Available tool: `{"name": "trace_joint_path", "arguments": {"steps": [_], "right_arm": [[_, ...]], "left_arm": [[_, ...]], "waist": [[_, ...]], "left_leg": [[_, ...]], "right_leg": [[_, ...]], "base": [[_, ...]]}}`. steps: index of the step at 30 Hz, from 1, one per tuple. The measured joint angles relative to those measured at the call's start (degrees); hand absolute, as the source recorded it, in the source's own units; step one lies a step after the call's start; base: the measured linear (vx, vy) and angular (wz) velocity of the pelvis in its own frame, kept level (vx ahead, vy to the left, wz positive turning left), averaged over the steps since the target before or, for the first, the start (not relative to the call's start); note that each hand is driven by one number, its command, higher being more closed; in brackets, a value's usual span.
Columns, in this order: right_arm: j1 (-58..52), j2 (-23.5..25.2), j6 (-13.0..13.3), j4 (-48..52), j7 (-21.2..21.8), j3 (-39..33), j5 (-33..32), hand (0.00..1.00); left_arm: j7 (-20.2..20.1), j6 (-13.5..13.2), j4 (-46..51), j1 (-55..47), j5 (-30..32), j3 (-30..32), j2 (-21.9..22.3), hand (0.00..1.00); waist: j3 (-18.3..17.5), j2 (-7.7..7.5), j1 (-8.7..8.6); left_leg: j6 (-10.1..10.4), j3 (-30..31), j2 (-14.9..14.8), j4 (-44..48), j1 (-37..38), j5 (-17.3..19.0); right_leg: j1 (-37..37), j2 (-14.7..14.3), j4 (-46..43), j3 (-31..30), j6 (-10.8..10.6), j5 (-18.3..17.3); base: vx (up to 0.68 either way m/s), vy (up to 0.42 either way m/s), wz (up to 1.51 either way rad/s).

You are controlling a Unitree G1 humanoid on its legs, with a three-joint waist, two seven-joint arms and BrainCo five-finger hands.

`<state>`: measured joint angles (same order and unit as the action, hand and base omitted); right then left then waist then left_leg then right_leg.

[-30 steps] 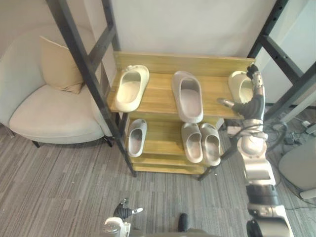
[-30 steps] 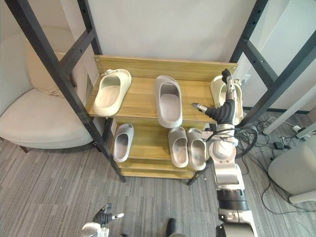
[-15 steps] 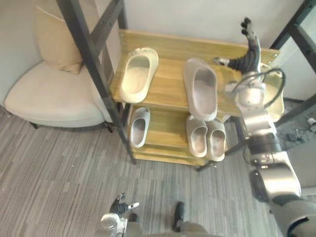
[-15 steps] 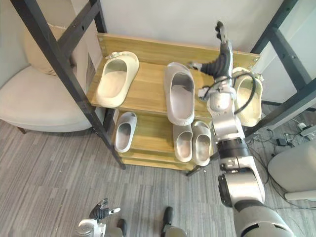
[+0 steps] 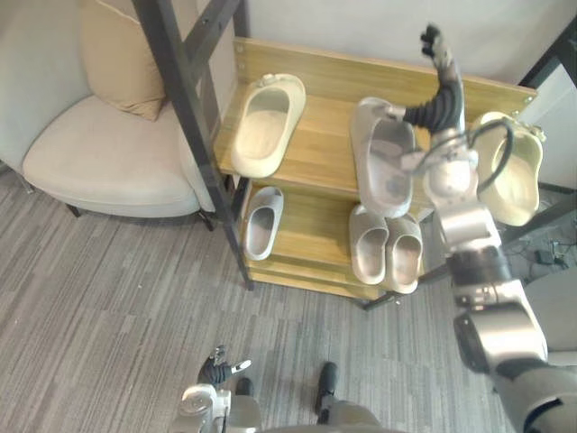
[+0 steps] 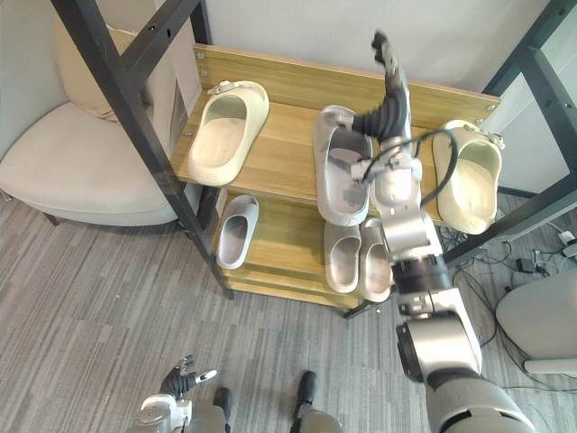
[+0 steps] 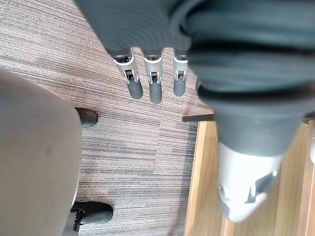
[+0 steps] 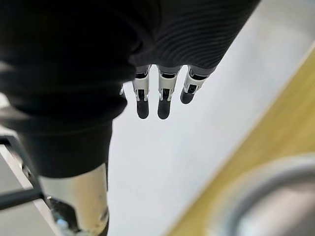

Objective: Organize the slippers on the shoe rack

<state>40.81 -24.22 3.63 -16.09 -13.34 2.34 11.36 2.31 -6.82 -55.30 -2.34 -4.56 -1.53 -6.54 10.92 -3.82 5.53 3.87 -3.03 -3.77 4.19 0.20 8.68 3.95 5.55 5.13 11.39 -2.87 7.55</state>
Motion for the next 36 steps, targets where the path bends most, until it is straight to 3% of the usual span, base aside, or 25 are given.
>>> {"name": "trace_joint_path", "arguments": {"steps": [10,21,27,36], "right_arm": [[-11.72,2.64,-0.92,6.83,3.33,-1.65,2.64,0.00],[-11.96,3.61,-2.64,6.28,2.02,-2.94,6.60,0.00],[-7.75,3.49,-3.91,3.16,-0.56,-6.67,6.38,0.00],[0.61,1.53,-3.98,-6.85,1.23,-3.16,2.02,0.00]], "left_arm": [[-0.29,0.18,-0.01,-0.73,0.56,0.44,-0.43,0.00],[-0.59,0.90,-0.03,-0.83,0.56,0.37,-0.58,0.00],[-1.40,0.88,-0.10,-0.84,0.52,0.39,-0.66,0.00],[-1.43,0.70,0.06,-0.84,-0.19,0.40,-0.75,0.00]], "waist": [[-0.14,-0.70,-1.69],[-0.16,-0.69,-2.12],[-0.21,-0.76,-2.15],[-0.10,-0.98,-1.77]], "left_leg": [[0.03,-0.43,0.13,-0.52,1.85,0.00],[0.26,-0.34,-0.07,-1.10,2.10,-0.21],[0.03,0.35,0.34,-1.10,1.79,-0.35],[-0.09,0.47,0.50,-1.55,1.17,-0.73]], "right_leg": [[-1.55,0.05,0.03,-1.00,-0.19,-0.12],[-1.13,-0.21,0.01,-0.93,-0.22,-0.15],[-1.14,0.16,0.02,-0.46,-0.23,-0.13],[-0.34,0.28,0.01,-0.53,-0.31,-0.05]], "base": [[-0.03,-0.004,-0.03],[0.01,-0.001,0.00],[0.00,0.005,0.04],[-0.01,-0.003,0.00]]}}
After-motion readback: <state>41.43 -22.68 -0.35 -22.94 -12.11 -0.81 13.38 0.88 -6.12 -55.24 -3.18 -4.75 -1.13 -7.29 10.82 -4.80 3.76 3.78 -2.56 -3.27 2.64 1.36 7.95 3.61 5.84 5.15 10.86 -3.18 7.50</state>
